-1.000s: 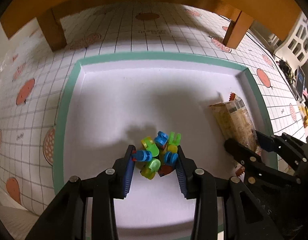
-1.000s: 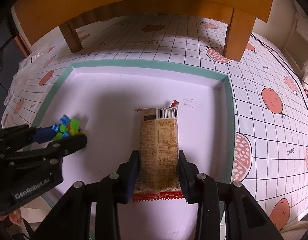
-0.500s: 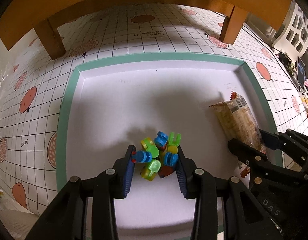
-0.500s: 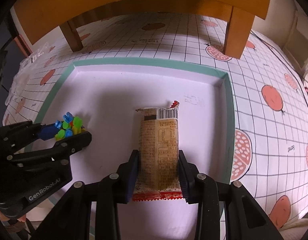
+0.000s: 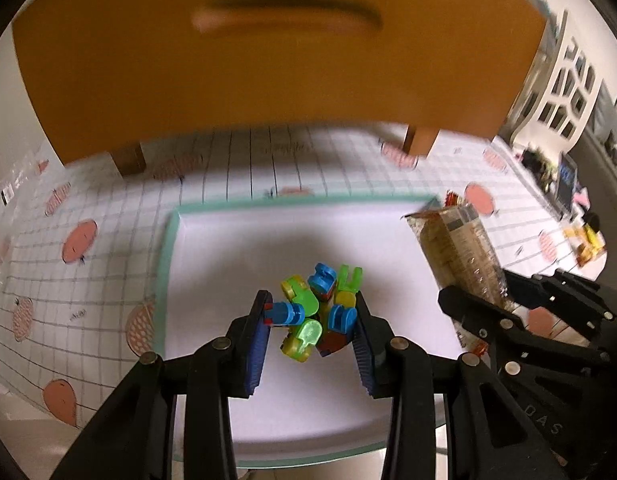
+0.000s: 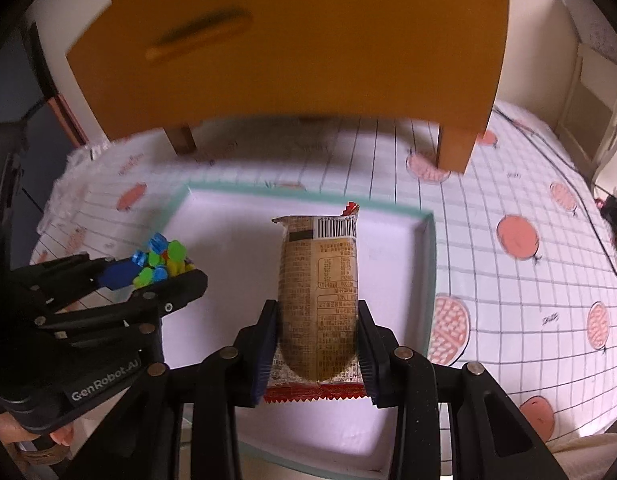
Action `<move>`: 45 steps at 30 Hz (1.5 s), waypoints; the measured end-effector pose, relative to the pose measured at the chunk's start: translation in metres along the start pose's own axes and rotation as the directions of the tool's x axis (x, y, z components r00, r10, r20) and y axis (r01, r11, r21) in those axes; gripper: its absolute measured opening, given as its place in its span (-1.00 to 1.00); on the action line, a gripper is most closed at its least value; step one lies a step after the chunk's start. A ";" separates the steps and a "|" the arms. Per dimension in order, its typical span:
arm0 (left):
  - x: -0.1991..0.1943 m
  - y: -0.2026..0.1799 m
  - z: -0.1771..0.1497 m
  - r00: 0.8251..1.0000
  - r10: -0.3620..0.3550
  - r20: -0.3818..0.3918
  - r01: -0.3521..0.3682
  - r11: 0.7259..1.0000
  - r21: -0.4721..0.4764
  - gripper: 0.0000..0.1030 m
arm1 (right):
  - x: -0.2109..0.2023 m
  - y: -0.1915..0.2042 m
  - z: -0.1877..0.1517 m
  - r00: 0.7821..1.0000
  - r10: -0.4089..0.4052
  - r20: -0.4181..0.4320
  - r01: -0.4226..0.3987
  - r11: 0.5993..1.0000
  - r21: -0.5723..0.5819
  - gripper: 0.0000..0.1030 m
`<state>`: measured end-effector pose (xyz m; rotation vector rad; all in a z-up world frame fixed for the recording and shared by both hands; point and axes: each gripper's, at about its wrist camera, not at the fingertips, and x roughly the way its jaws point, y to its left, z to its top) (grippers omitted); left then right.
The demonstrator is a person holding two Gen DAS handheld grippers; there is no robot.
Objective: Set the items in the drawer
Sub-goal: 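Carry the block cluster with the left tool while the right tool carries the snack bar to the drawer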
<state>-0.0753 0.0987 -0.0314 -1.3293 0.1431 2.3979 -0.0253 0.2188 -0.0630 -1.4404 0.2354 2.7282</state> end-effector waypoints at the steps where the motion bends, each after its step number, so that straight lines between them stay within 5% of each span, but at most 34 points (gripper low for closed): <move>1: -0.009 0.000 0.004 1.000 -0.006 0.022 0.006 1.000 -0.004 -0.23 | -0.006 0.001 0.003 1.000 0.003 0.012 -0.003 1.000 0.002 -0.25; 6: -0.052 0.005 0.029 0.989 -0.029 0.142 0.033 0.999 -0.025 -0.23 | -0.038 0.008 0.019 0.997 0.009 0.083 -0.008 1.000 -0.013 -0.25; 13: -0.114 0.010 0.071 0.949 -0.044 0.312 0.053 0.998 -0.020 -0.23 | -0.098 0.025 0.061 0.971 0.029 0.237 -0.017 0.998 -0.053 -0.25; 25: -0.160 0.031 0.145 0.896 -0.020 0.444 0.026 1.000 -0.006 -0.23 | -0.154 0.042 0.136 0.918 0.025 0.397 0.031 0.990 -0.136 -0.25; 35: -0.153 0.043 0.186 0.895 0.009 0.446 -0.005 1.000 -0.009 -0.23 | -0.151 0.037 0.198 0.916 -0.016 0.401 0.081 0.986 -0.145 -0.25; 45: -0.117 0.054 0.207 0.921 0.039 0.388 -0.024 0.999 -0.042 -0.23 | -0.137 0.035 0.233 0.915 -0.074 0.396 0.151 0.974 -0.168 -0.25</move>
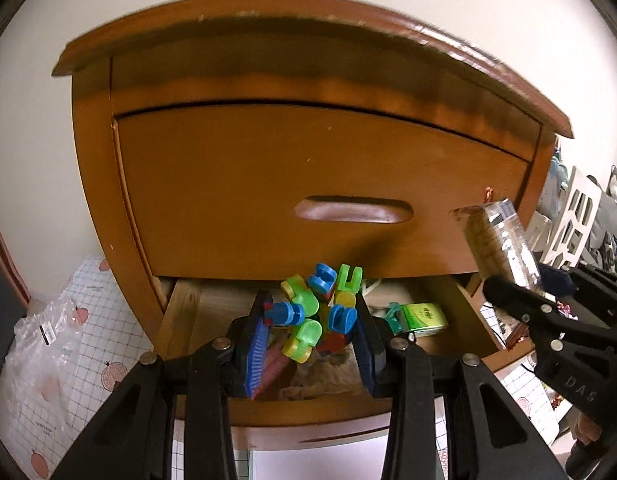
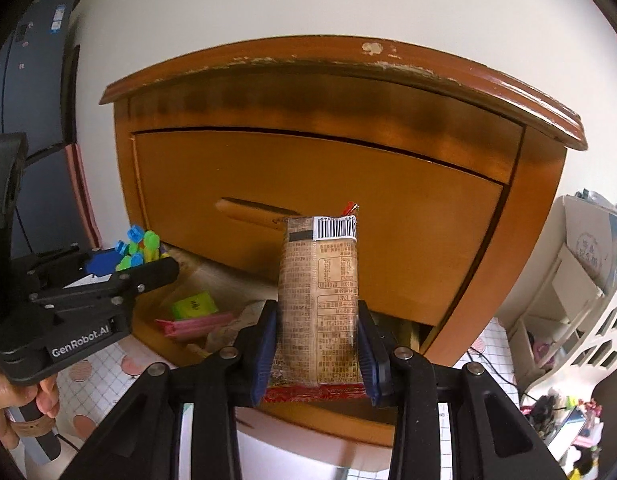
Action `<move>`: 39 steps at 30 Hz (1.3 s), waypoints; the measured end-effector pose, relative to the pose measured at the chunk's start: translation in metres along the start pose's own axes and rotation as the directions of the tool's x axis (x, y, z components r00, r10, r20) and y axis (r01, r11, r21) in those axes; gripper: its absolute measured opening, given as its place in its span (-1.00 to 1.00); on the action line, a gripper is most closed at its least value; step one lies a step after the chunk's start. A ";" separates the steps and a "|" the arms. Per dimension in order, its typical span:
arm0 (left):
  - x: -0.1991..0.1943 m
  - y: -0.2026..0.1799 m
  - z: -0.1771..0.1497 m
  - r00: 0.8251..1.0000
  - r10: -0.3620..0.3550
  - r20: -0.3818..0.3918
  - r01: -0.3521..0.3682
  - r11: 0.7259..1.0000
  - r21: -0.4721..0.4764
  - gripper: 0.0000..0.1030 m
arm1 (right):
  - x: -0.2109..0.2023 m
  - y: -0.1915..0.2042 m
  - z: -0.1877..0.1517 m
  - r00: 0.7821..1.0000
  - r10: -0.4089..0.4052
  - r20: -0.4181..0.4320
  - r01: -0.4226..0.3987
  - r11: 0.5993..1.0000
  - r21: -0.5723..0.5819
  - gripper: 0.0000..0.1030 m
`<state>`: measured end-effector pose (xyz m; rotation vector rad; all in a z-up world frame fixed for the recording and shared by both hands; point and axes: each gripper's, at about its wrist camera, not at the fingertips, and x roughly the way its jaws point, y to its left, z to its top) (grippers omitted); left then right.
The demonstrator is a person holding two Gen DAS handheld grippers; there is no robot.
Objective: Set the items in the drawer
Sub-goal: 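Open the left tool over the drawer while the right tool releases the snack bar inside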
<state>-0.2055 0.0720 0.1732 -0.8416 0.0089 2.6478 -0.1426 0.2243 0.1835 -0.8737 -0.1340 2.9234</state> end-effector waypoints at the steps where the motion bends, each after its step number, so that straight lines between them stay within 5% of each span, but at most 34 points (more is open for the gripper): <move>1: 0.002 0.000 0.000 1.000 0.001 -0.003 -0.001 1.000 0.000 -0.23 | 0.003 -0.001 0.000 1.000 -0.003 -0.003 0.003 1.000 -0.003 -0.25; 15: 0.040 0.007 -0.011 0.996 0.036 -0.086 -0.036 0.999 -0.001 -0.23 | 0.035 -0.001 -0.011 0.997 -0.053 -0.049 0.052 0.998 -0.018 -0.25; 20: 0.041 0.008 -0.013 0.995 0.035 -0.092 -0.037 0.999 -0.015 0.13 | 0.045 0.000 -0.014 0.996 -0.049 -0.074 0.048 0.999 -0.016 -0.24; 24: 0.040 0.008 -0.013 0.996 0.035 -0.084 -0.037 0.999 -0.016 0.19 | 0.043 -0.003 -0.017 0.996 -0.041 -0.083 0.041 0.999 -0.003 -0.20; 34: 0.036 0.010 -0.018 0.995 0.064 -0.077 -0.068 0.997 -0.042 0.55 | 0.036 -0.004 -0.024 0.997 -0.024 -0.077 0.026 1.000 0.017 0.24; 39: 0.027 0.012 -0.027 0.995 0.074 -0.067 -0.078 0.995 -0.064 0.57 | 0.030 -0.005 -0.028 0.997 -0.017 -0.076 0.021 0.999 0.040 0.47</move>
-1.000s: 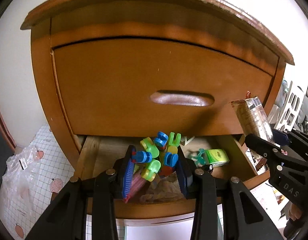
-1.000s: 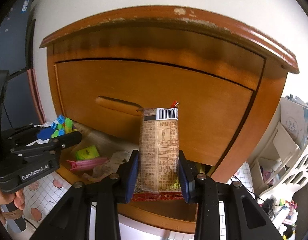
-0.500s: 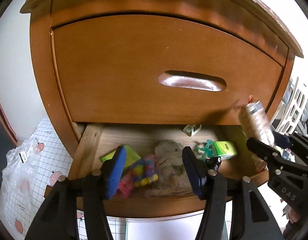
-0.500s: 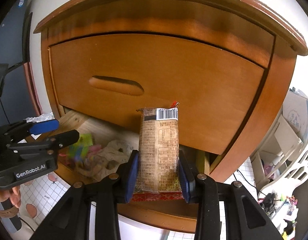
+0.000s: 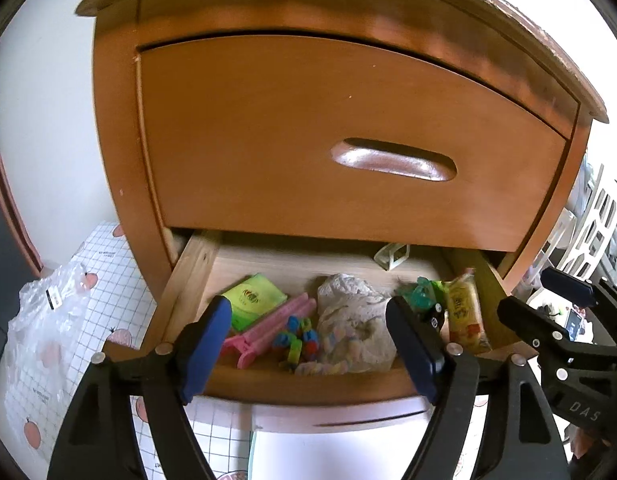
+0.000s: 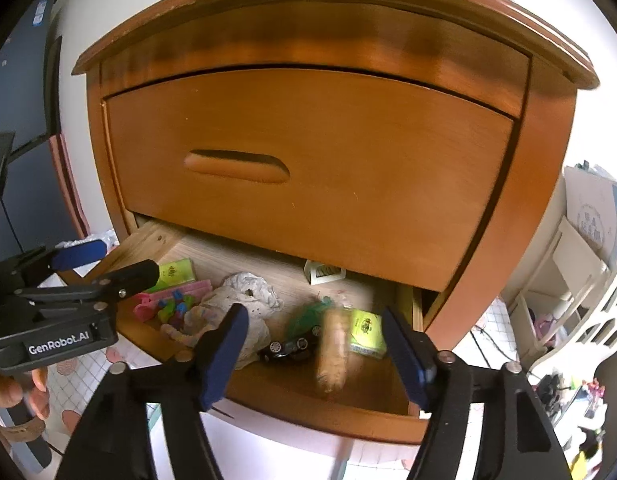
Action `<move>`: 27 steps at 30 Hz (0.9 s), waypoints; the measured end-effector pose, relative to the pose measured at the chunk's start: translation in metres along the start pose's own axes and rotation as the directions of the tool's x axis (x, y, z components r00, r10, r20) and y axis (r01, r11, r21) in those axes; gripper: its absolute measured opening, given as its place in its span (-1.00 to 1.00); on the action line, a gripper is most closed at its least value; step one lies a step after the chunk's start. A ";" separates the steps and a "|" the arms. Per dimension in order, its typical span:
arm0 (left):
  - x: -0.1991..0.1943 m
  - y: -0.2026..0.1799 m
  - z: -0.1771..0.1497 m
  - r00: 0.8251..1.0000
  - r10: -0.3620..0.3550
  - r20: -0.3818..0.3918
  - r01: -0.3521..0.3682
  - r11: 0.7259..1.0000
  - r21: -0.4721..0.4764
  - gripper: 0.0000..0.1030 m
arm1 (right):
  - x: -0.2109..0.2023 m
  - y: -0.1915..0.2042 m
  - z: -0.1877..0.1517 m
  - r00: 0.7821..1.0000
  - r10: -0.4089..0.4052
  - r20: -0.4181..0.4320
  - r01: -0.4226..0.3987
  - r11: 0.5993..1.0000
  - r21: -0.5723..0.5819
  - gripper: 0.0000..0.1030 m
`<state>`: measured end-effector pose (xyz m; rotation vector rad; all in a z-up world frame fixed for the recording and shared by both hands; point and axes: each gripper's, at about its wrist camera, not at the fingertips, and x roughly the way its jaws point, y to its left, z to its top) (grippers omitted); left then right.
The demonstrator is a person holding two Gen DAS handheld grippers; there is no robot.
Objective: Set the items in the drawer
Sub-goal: 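Open the left tool over the drawer while the right tool releases the snack bar inside, then push the drawer front closed with both tools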
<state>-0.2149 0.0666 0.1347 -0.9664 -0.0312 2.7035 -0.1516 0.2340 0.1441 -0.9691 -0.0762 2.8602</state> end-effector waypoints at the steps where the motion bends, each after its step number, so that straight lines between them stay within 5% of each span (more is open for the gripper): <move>1: -0.001 0.000 -0.002 1.000 0.004 0.002 -0.004 1.000 -0.002 0.63 | -0.002 -0.003 -0.002 1.000 0.003 -0.002 -0.003 1.000 0.011 0.48; 4: -0.010 0.001 -0.008 1.000 0.015 0.022 -0.015 1.000 -0.005 0.79 | -0.007 -0.007 -0.008 1.000 0.004 -0.009 -0.004 0.999 0.035 0.53; 8: -0.018 0.002 -0.013 0.999 0.013 0.038 -0.012 1.000 -0.016 0.79 | -0.009 -0.010 -0.016 1.000 -0.010 -0.010 0.010 0.998 0.058 0.92; 12: -0.024 0.003 -0.019 0.997 0.039 0.070 -0.038 0.999 -0.020 1.00 | -0.014 -0.014 -0.021 1.000 -0.016 -0.015 0.018 0.996 0.082 0.96; 19: -0.040 -0.001 -0.031 0.990 0.055 0.130 -0.053 0.998 -0.017 1.00 | -0.029 -0.015 -0.034 1.000 -0.018 -0.007 0.018 0.995 0.095 1.00; 27: -0.031 -0.003 -0.050 0.996 0.043 0.073 -0.042 0.999 -0.016 1.00 | -0.027 -0.007 -0.058 0.999 -0.004 -0.049 0.009 0.995 0.099 1.00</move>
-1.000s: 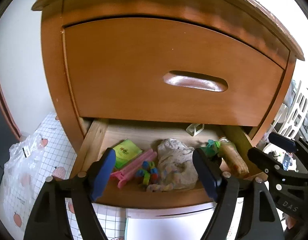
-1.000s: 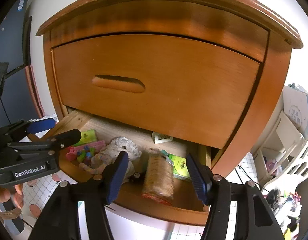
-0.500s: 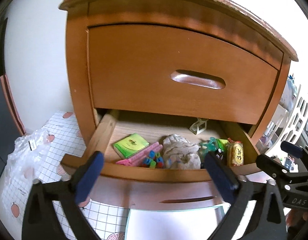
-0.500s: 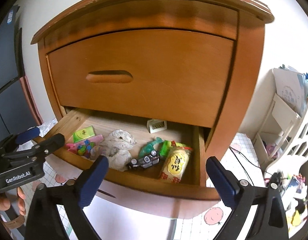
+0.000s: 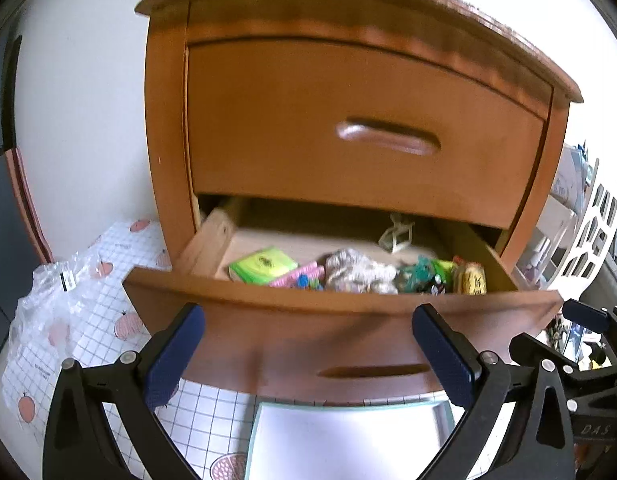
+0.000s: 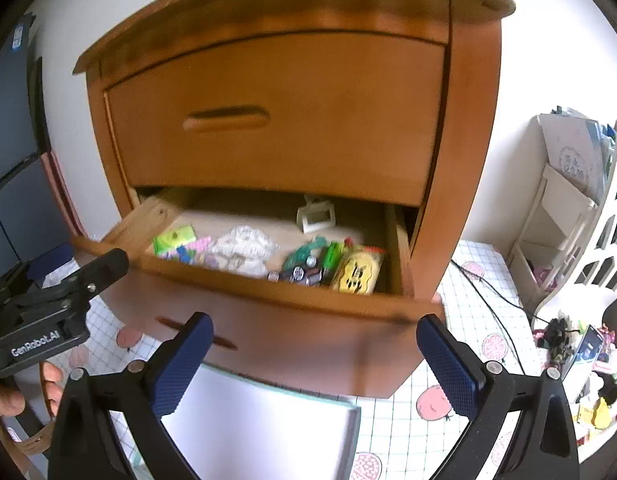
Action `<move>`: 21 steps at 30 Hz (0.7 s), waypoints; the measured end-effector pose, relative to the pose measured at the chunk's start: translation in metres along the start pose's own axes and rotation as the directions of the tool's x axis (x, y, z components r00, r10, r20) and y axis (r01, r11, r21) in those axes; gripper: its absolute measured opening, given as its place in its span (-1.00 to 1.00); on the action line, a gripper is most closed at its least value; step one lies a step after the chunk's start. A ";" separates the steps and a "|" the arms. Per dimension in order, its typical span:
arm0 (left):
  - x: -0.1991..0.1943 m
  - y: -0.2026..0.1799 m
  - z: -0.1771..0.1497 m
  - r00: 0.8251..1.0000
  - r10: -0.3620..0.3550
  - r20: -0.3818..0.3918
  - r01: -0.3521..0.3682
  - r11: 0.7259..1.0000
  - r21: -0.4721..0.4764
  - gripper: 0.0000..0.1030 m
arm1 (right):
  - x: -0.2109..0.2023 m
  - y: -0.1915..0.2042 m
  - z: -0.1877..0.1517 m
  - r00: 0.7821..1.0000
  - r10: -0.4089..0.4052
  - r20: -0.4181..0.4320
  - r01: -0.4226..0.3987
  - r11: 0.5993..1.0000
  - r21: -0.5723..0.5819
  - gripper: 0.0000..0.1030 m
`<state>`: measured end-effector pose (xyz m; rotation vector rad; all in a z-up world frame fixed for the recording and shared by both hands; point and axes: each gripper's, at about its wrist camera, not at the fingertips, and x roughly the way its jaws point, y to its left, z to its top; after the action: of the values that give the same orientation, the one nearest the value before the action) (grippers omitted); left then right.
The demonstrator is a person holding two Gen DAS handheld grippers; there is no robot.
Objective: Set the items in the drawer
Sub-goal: 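Push the drawer front closed with both tools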
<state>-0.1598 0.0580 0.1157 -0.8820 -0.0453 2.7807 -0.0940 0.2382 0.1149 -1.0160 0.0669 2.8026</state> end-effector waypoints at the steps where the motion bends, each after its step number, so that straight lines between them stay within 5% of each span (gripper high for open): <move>1: 0.002 0.000 -0.002 1.000 0.002 -0.007 -0.002 1.000 0.002 1.00 | 0.001 0.001 -0.002 1.000 0.001 -0.004 -0.001 1.000 -0.004 1.00; 21: 0.059 0.008 -0.002 0.997 0.006 -0.072 -0.008 1.000 -0.020 1.00 | 0.055 0.010 -0.002 0.998 0.008 -0.066 -0.011 0.999 -0.048 1.00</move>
<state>-0.2071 0.0633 0.0800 -0.9876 -0.0591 2.7572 -0.1359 0.2356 0.0785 -1.1219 0.0120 2.7920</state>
